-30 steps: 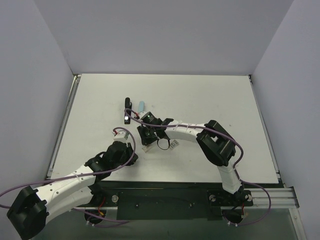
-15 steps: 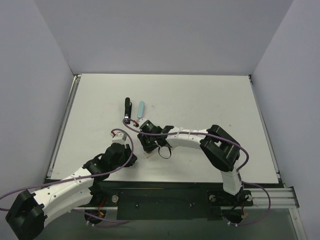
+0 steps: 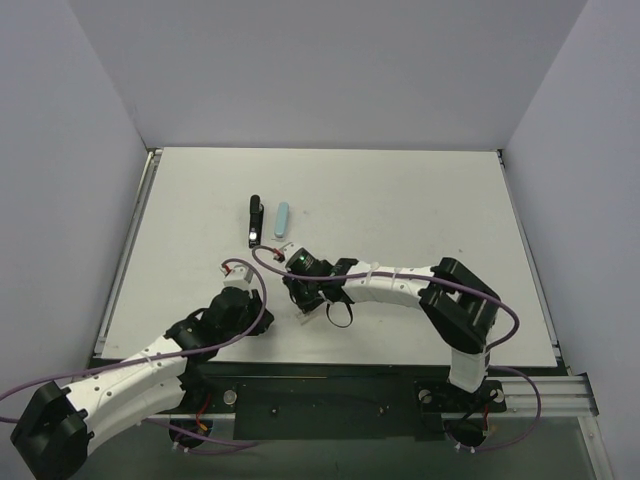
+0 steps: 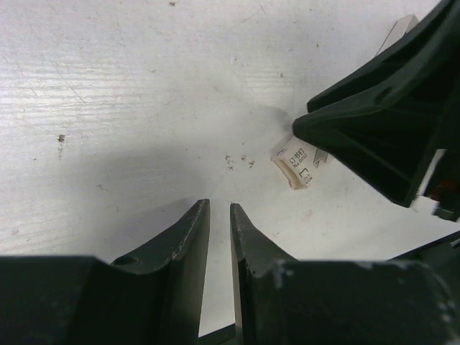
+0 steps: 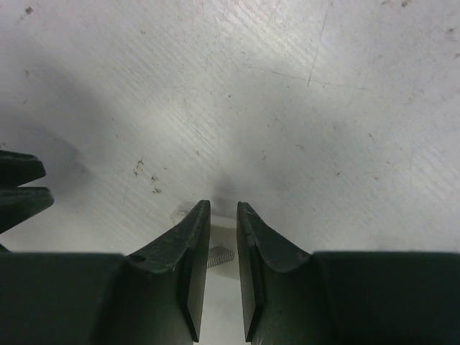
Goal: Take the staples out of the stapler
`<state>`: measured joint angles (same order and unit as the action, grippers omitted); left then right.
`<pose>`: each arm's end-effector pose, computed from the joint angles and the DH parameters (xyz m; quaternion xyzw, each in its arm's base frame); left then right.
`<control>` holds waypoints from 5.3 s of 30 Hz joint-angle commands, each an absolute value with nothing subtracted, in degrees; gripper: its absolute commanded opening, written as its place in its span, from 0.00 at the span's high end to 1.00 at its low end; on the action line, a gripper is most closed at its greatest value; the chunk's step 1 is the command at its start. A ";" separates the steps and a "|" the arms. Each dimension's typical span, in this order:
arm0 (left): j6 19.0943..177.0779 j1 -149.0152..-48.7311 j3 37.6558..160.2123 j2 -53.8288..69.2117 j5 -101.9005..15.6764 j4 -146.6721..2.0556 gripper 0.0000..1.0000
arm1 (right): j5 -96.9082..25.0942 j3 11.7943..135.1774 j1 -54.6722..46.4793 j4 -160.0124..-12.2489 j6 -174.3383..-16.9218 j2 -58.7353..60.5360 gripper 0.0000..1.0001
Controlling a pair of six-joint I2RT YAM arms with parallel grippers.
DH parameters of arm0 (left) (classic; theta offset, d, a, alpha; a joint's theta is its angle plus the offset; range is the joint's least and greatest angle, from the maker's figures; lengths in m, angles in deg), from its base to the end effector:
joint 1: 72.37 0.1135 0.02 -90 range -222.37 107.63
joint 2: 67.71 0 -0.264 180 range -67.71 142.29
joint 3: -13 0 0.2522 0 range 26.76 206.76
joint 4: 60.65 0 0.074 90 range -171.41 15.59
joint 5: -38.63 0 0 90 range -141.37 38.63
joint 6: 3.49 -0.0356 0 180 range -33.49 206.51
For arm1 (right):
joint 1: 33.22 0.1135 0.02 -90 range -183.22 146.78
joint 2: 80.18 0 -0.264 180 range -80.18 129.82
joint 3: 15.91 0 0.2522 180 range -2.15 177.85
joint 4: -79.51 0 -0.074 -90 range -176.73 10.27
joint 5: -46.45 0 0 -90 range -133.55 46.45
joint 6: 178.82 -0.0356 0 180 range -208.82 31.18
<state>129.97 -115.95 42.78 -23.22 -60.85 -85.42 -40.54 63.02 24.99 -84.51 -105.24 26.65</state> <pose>0.1198 -0.1059 0.1651 -0.0343 0.9013 -0.2387 0.3598 0.2082 0.3395 0.1722 -0.3377 0.8556 0.2566 0.2968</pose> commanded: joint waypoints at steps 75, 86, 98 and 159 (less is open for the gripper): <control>128.43 -116.93 43.73 -15.51 -54.63 -78.72 0.57 | -28.87 49.00 -0.44 -86.20 -107.71 17.11 0.93; 128.17 -116.85 44.52 -16.65 -54.10 -80.39 0.57 | -32.99 49.71 2.19 -84.27 -107.01 15.71 1.00; 129.31 -117.72 44.25 -11.82 -52.25 -76.08 0.56 | -50.40 52.78 13.35 -78.11 -102.53 12.99 1.00; 130.54 -120.27 47.07 1.72 -55.07 -69.23 1.00 | -54.27 58.67 20.21 -76.44 -108.77 20.54 1.00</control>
<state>130.17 -119.64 45.97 1.10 -54.38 -68.08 -53.02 56.57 19.51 -78.26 -107.95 20.61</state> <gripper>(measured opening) 0.026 0.002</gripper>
